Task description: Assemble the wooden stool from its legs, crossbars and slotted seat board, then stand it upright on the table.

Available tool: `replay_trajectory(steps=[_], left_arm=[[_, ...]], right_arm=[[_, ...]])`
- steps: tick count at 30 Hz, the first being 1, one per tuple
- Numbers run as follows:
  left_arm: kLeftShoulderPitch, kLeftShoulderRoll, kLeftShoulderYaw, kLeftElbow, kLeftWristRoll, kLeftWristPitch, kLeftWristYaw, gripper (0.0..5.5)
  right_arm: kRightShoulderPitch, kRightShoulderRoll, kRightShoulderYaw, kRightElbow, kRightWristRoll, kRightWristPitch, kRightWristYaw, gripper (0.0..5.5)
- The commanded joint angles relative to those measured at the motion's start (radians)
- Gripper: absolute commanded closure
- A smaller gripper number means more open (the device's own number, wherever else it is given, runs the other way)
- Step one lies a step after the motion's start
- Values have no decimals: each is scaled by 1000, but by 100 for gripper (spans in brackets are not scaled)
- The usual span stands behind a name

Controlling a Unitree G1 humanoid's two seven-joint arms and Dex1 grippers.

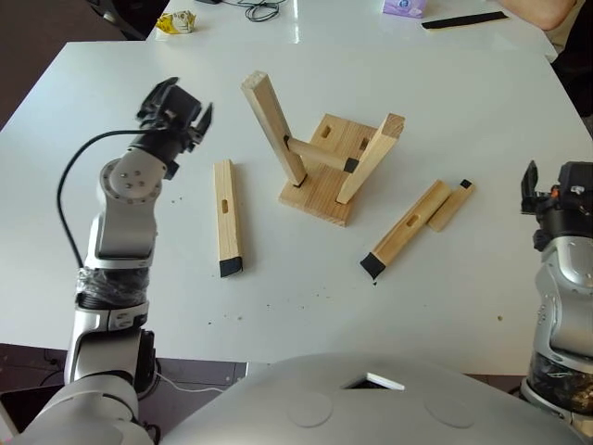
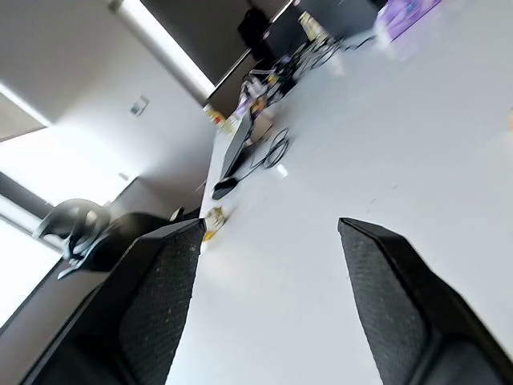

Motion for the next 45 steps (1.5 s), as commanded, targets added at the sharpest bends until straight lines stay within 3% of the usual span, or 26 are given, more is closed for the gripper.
replay_trajectory(steps=[1,8,18,22,28,35,39,42,45], left_arm=[[-70,-66,-89,105,-15,-123,-29,242],[-1,-42,-86,57,-82,-197,-119,242],[156,-15,-53,-230,-164,-84,-173,242],[218,-8,33,-179,-84,-14,-51,242],[235,-105,202,-124,-126,210,135,242],[104,-91,153,-67,-141,202,98,242],[-47,-185,-16,-5,-127,193,63,242],[-62,-276,-207,-92,-137,253,3,242],[28,-290,-334,-278,-153,376,-31,242]], right_arm=[[-74,25,75,5,4,-11,12,210],[-96,15,92,36,5,-16,37,210],[-68,45,109,24,-8,-13,24,210],[-43,63,101,-6,-19,-3,2,210],[-12,139,44,-89,-18,-4,-79,210],[-59,219,-112,-127,4,-6,-198,210],[-185,385,27,-72,23,21,-286,210],[-306,552,269,42,46,75,-297,210],[-383,628,459,113,86,130,-301,210]])
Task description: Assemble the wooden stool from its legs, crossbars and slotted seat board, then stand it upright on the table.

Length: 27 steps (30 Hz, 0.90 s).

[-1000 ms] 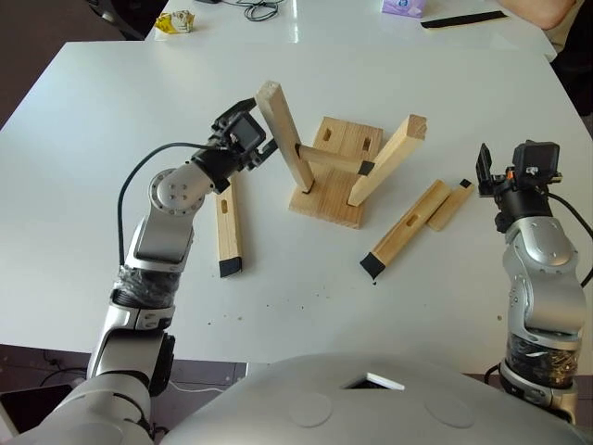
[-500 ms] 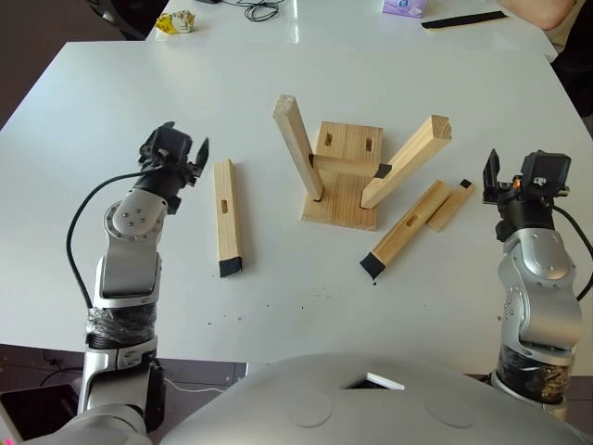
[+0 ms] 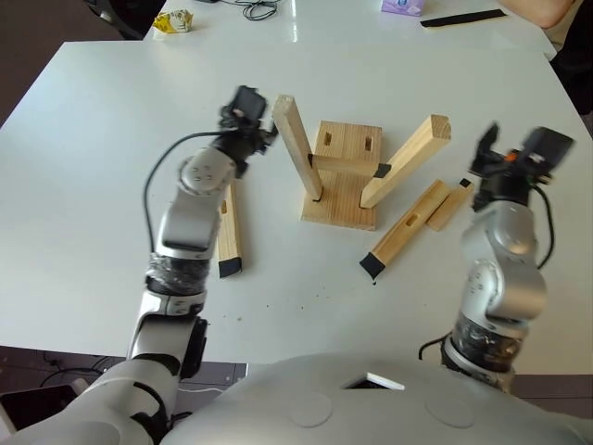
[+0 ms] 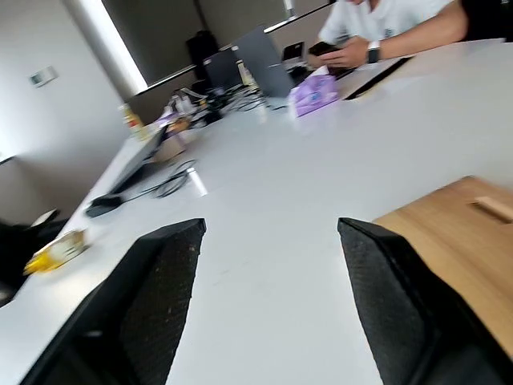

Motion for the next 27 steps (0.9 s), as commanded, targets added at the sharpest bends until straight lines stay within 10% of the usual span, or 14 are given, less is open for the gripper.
replay_trajectory(steps=[1,12,21,24,27], left_arm=[[111,-10,-171,-242,-20,169,-55,242],[14,82,103,-33,49,147,66,242],[204,310,345,-95,18,81,-17,242],[226,307,315,-165,7,127,-29,242],[291,256,132,-388,-47,242,-79,242]], right_arm=[[-122,249,230,98,54,83,-19,210],[1,-21,40,-13,89,131,34,210],[145,-370,-589,-57,106,115,159,210],[144,-289,-469,-119,108,153,142,210],[52,-43,-20,-126,103,220,68,210]])
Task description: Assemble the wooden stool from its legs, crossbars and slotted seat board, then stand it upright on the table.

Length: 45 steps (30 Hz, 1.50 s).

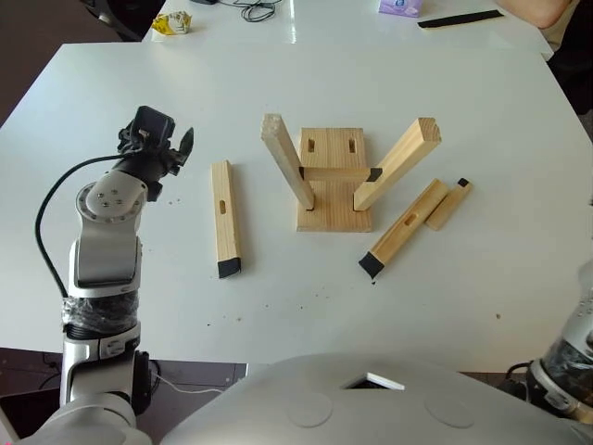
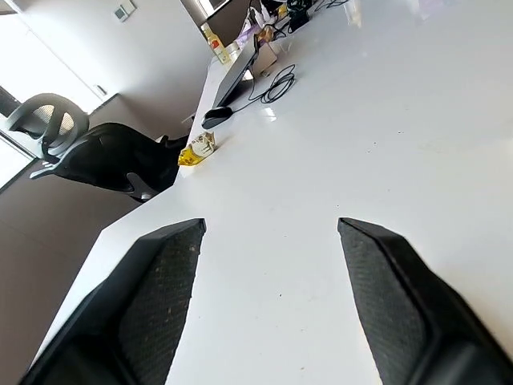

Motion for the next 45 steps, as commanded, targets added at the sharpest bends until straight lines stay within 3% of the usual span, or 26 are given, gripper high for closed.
replay_trajectory(steps=[1,3,6,11,20,26,32,38,45], left_arm=[[80,-56,-247,-278,-69,150,-74,242],[50,-77,-364,-350,-91,223,-96,242],[-39,-121,-438,-360,-91,286,-91,242],[-95,-157,-445,-305,-48,320,-60,242],[40,-48,-349,-266,-8,213,-62,242],[95,-17,-279,-222,1,112,-47,242],[90,-15,-272,-176,6,40,-51,242],[78,-27,-281,-156,4,1,-54,242],[70,-33,-287,-159,-1,-24,-64,242]], right_arm=[[-128,316,572,7,9,81,-77,210],[-185,438,804,51,10,105,-90,210],[-229,467,896,61,6,138,-85,210],[-189,369,792,34,-8,156,-92,210],[-64,209,586,-22,-50,124,-21,210],[-26,170,555,-35,-61,108,22,210],[12,216,561,-19,-28,96,42,210],[102,472,424,133,206,179,53,210],[152,445,387,157,331,222,-6,210]])
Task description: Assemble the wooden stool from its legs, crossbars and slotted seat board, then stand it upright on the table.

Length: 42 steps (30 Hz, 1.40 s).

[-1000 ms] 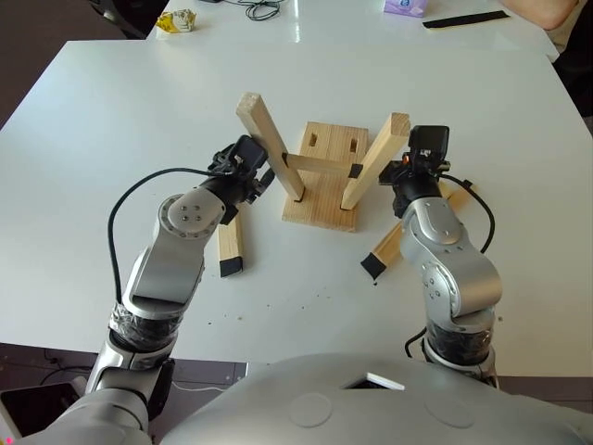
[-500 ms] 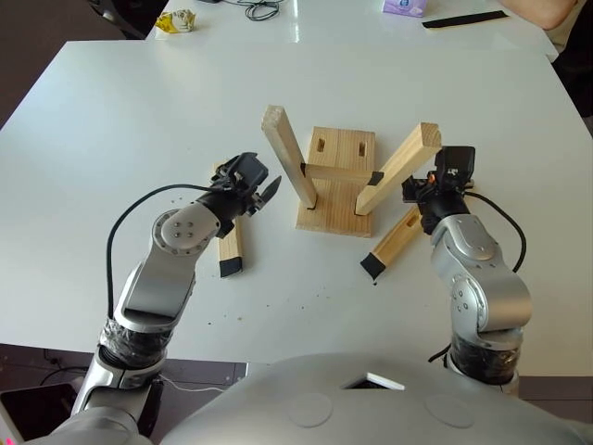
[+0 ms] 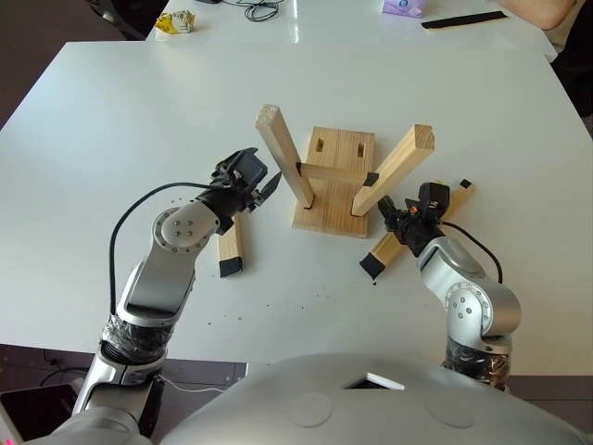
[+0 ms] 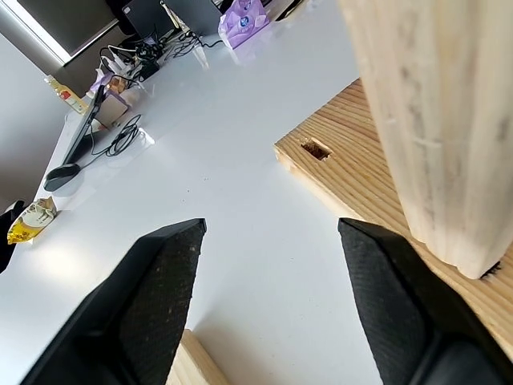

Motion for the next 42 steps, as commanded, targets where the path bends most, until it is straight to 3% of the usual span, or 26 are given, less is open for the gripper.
replay_trajectory(steps=[1,12,19,23,27,32,37,42], left_arm=[[-7,2,-4,-5,1,-16,-11,242],[32,-22,-1,-40,13,-1,25,242],[40,-23,4,-47,14,5,24,242],[43,-22,5,-47,14,4,24,242],[43,-20,12,-41,13,1,24,242],[64,-27,20,-53,18,3,37,242],[59,-26,17,-54,17,-1,36,242],[36,-22,13,-41,16,-6,20,242]], right_arm=[[81,153,-18,14,74,91,-54,210],[126,-300,27,-97,159,290,164,210],[134,-508,56,-113,172,265,316,210],[143,-657,154,-124,58,73,401,210],[103,-627,52,-182,118,-12,449,210],[11,-534,-51,-297,314,20,442,210],[36,-457,-19,-402,531,82,372,210],[115,-524,98,-399,527,146,349,210]])
